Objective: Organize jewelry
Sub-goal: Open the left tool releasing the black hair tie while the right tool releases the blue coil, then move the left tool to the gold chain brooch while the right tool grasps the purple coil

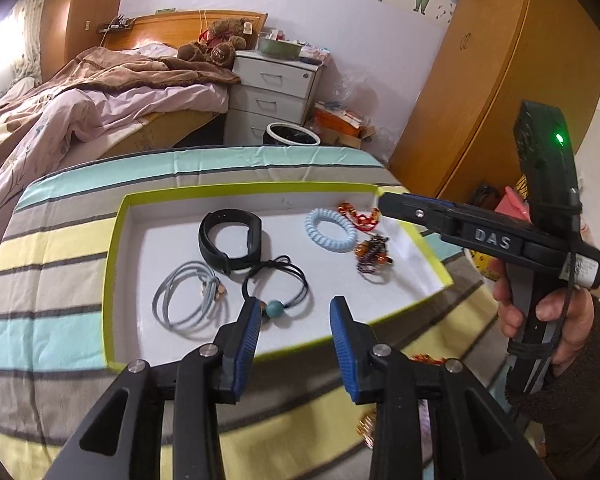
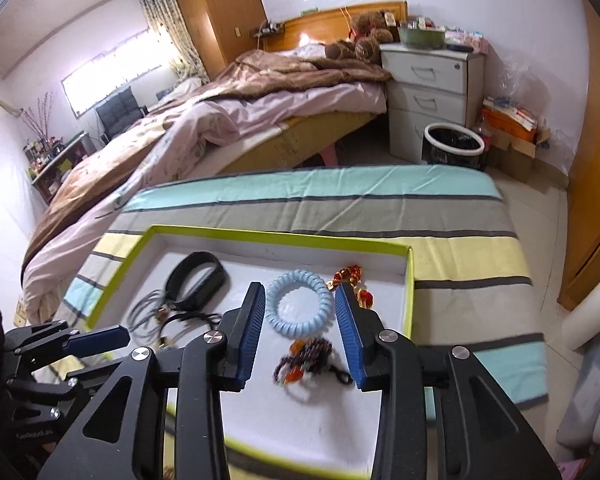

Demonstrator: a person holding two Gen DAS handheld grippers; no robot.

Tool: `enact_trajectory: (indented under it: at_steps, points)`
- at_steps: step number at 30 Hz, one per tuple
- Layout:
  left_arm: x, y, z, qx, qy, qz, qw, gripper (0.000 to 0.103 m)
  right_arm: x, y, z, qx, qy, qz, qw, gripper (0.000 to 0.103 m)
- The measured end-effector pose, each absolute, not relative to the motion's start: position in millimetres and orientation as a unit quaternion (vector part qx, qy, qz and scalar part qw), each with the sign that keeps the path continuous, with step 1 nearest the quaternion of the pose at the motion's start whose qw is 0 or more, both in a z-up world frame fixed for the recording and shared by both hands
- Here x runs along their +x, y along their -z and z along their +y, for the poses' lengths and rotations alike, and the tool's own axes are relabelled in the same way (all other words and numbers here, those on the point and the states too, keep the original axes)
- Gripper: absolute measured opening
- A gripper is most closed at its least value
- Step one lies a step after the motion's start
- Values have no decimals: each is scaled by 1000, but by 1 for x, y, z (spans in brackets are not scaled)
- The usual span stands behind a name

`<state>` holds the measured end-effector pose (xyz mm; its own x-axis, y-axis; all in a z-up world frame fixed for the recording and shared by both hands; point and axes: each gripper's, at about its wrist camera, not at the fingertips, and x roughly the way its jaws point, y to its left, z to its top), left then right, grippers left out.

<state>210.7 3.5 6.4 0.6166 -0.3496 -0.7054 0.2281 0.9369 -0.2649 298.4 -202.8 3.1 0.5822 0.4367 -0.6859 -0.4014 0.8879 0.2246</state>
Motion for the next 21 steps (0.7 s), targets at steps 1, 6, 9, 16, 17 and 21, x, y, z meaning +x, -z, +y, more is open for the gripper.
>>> enact_trajectory:
  at_steps: [1,6,9,16,17,21]
  points:
    - [205,-9,4,-75,162,404,897,36,290,-6,-206,23,-236,388,891,38]
    - [175,-12,5,-82,161,403,897,36,251,-13,-217,31,-248,378,891,38]
    - [159,-9,10,-89,156,403,897,36,227,-10,-220,32,-257,384,886,38]
    - [127,-3,20,-96,143,404,898,36,177,11,-213,15,-267,411,872,38]
    - [125,-3,21,-98,142,403,899,36,174,15,-210,11,-266,416,870,38]
    - [113,-2,26,-107,143,400,899,36,166,29,-203,13,-268,436,859,38]
